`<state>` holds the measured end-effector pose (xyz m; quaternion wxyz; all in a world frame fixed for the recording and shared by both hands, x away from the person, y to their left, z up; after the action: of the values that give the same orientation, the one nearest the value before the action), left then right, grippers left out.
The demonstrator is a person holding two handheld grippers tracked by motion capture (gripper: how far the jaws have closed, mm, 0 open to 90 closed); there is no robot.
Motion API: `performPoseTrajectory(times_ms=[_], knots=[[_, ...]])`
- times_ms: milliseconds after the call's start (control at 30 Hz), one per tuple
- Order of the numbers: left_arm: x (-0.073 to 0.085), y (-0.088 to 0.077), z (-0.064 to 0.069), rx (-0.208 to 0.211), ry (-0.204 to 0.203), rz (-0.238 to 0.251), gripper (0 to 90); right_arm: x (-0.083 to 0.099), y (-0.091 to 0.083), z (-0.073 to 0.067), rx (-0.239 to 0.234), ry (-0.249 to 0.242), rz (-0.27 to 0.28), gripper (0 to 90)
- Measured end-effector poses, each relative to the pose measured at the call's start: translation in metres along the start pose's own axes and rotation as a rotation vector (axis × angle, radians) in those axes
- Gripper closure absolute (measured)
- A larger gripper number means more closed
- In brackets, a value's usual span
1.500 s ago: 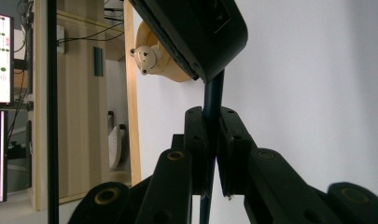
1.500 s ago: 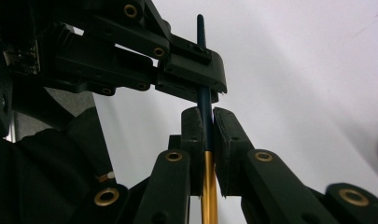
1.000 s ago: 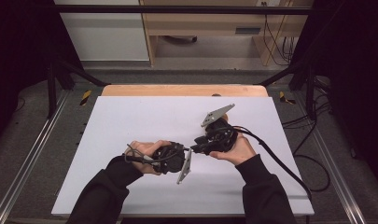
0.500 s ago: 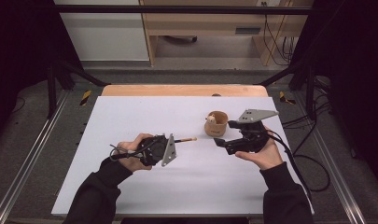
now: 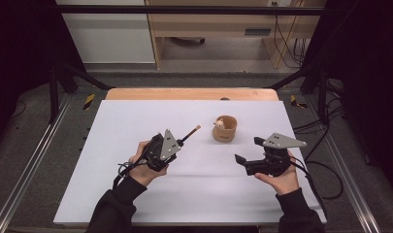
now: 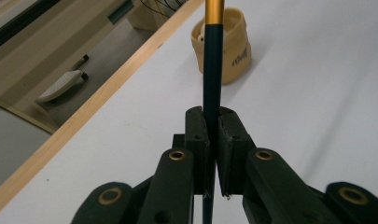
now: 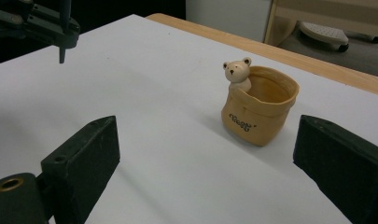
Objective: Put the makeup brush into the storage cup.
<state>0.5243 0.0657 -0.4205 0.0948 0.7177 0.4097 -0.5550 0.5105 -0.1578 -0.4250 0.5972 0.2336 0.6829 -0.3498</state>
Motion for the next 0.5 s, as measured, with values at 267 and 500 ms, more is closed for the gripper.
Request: performPoseTrajectory(times_ms=[267,500], knots=[[-0.020,0.009,-0.001,-0.087,-0.131,0.108,83.3,0.014,-0.010,0.012,0.073,0.027,0.078,7.1],[-0.036,0.025,-0.002,-0.140,-0.203,0.185,83.3,0.024,-0.015,0.019,0.124,-0.014,0.073,6.7]])
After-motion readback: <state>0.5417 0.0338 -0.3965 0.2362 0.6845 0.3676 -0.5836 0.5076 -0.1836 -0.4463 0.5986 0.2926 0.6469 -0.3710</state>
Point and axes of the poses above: each handheld gripper's, and its own axes: y roughly forward along the jaws, x roughly out of its underside, z roughly to its right, the point moved 10 cm from there along y, roughly forward along the jaws, and after that the axes turned 14 degrees about z, right-handed, at the moved point
